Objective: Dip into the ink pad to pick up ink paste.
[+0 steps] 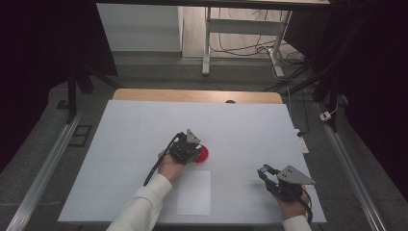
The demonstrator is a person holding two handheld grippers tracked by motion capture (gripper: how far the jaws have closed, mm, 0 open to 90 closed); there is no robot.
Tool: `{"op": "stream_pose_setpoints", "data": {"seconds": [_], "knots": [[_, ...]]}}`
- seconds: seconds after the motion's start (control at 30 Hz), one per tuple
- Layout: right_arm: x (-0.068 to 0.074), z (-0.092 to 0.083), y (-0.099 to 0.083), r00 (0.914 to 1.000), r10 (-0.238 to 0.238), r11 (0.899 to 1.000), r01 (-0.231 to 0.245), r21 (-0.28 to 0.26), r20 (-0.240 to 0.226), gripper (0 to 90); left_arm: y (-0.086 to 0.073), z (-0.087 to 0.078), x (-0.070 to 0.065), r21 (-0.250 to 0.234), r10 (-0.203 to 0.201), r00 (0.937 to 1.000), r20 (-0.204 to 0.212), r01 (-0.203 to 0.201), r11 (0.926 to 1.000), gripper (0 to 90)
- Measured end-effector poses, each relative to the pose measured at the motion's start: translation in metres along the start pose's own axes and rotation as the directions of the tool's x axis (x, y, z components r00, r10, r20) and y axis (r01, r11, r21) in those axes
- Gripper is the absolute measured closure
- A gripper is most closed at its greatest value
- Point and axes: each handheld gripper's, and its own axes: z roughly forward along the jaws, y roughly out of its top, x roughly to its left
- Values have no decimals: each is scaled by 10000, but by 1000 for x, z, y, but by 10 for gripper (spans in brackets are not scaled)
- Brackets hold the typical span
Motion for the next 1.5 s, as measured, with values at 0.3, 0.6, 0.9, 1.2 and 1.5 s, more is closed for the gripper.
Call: {"op": "stream_pose_setpoints", "data": {"seconds": [0.3, 0.6, 0.9, 1.2, 1.5], "knots": [[0, 0, 0, 10000, -4, 10000, 4, -1, 34, 653, 0, -3, -1, -157, -49, 10000, -22, 48, 9999, 757], [-1, 0, 0, 10000, 0, 10000, 0, 4, 16, 652, 8, -24, 2, -745, -133, 9999, 43, 136, 9971, 756], [0, 0, 0, 10000, -27, 10000, 27, 21, 16, 652, 12, -27, 2, -771, -75, 10000, -65, 70, 9970, 755], [0, 0, 0, 10000, -6, 10000, 6, 21, 22, 652, 10, -18, 6, -431, -94, 9999, -140, 88, 9990, 755], [0, 0, 0, 10000, -10, 10000, 10, 26, 27, 652, 10, -11, 6, -295, -140, 9999, -88, 137, 9995, 755]]}}
